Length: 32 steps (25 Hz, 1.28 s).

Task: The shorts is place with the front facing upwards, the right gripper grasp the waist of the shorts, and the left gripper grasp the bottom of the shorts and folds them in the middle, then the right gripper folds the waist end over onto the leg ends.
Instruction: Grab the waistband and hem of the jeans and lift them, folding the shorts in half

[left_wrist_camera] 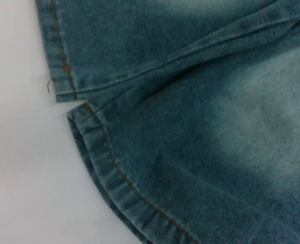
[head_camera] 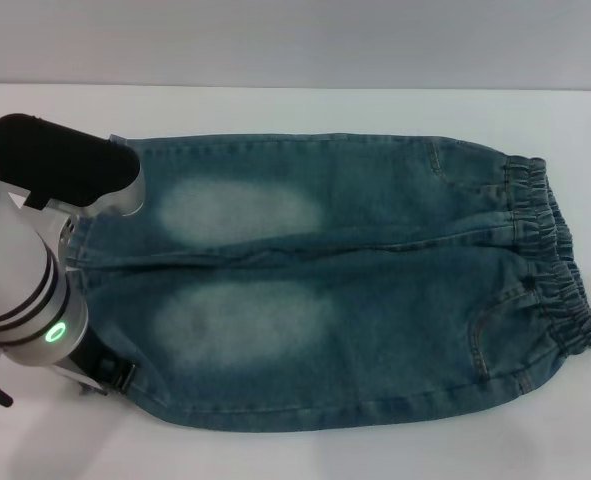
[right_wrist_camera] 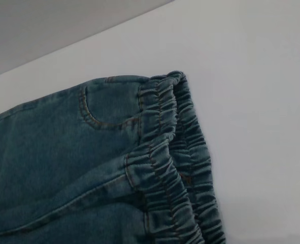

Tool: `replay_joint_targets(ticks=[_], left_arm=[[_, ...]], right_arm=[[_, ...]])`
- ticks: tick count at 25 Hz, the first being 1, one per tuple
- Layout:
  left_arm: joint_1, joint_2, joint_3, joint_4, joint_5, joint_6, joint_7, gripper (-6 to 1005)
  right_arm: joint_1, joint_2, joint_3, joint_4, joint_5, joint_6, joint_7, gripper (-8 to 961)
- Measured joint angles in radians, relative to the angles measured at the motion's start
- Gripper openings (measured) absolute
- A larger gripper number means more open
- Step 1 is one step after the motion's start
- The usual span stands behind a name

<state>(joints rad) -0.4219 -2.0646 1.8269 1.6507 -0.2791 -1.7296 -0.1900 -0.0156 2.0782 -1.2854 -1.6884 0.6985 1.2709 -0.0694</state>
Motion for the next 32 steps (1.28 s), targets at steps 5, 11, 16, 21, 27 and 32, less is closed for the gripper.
replay_joint_targets(ticks=[5, 11, 16, 21, 27, 32], left_arm=[[0.000, 0.001, 0.000, 0.005, 0.000, 0.000, -0.003, 107], [0.000, -0.001, 0.003, 0.009, 0.000, -0.002, -0.004, 109], [-0.001, -0.002, 0.004, 0.009, 0.000, -0.001, -0.005, 111], [-0.004, -0.002, 0.005, 0.009, 0.000, -0.001, -0.005, 113], [-0.006, -0.002, 0.006, 0.009, 0.000, -0.001, -0.005, 116], [-0.007, -0.002, 0.006, 0.009, 0.000, -0.001, -0.005, 118]], right_arm=[[0.000, 0.001, 0.000, 0.016, 0.008, -0.005, -0.007, 615], [0.000, 0.001, -0.003, 0.047, 0.039, -0.015, -0.021, 612], [0.001, 0.001, -0.018, 0.057, 0.047, -0.021, -0.023, 610], [0.004, 0.000, -0.025, 0.064, 0.055, -0.027, -0.023, 607], [0.007, 0.000, -0.026, 0.071, 0.055, -0.027, -0.025, 605], [0.011, 0.000, -0.026, 0.094, 0.084, -0.031, -0.037, 602]])
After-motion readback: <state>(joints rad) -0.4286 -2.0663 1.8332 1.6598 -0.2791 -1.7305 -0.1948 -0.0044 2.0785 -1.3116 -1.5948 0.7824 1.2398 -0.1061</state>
